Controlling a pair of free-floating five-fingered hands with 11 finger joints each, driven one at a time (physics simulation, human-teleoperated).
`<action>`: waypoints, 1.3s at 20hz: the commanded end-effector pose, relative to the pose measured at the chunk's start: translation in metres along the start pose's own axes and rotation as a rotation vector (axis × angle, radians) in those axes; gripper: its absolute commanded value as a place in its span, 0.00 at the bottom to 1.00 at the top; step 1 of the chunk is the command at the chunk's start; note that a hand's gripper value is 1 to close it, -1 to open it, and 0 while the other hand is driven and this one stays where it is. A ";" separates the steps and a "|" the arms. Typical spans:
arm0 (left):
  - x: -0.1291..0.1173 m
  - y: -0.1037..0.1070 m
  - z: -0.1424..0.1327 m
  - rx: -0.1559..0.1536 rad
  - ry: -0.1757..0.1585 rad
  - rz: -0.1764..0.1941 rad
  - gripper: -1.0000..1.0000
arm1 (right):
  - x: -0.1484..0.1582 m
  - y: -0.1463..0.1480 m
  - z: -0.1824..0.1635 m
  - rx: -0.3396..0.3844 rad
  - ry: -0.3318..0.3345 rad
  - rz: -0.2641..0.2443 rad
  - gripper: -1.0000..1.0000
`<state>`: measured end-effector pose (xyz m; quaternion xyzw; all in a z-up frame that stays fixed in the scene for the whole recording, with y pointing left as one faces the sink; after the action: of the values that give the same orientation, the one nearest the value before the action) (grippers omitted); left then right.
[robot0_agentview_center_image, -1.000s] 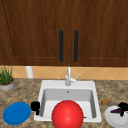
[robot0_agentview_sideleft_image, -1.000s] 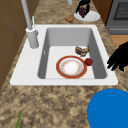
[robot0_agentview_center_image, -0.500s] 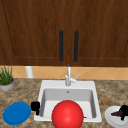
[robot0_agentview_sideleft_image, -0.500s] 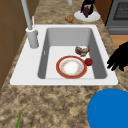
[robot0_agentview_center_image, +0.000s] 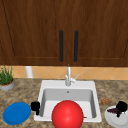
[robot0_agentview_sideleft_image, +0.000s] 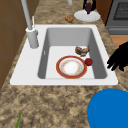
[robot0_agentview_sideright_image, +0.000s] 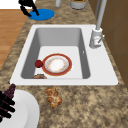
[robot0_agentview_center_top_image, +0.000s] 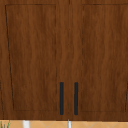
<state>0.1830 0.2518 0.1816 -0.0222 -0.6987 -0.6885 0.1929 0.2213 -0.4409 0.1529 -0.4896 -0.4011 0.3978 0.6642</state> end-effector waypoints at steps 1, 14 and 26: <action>0.000 0.000 0.000 0.000 0.000 0.000 0.50 | 0.032 -0.021 0.012 -0.025 -0.005 -0.009 1.00; 0.000 0.000 0.000 0.000 0.000 0.000 0.50 | 0.138 -0.048 0.031 -0.007 0.001 0.004 1.00; 0.000 0.000 0.000 0.000 0.000 0.000 0.50 | 0.240 -0.032 0.029 -0.019 0.004 0.024 1.00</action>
<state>0.1830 0.2518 0.1816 -0.0222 -0.6987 -0.6885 0.1929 0.2773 -0.2391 0.2258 -0.4970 -0.3987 0.3996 0.6591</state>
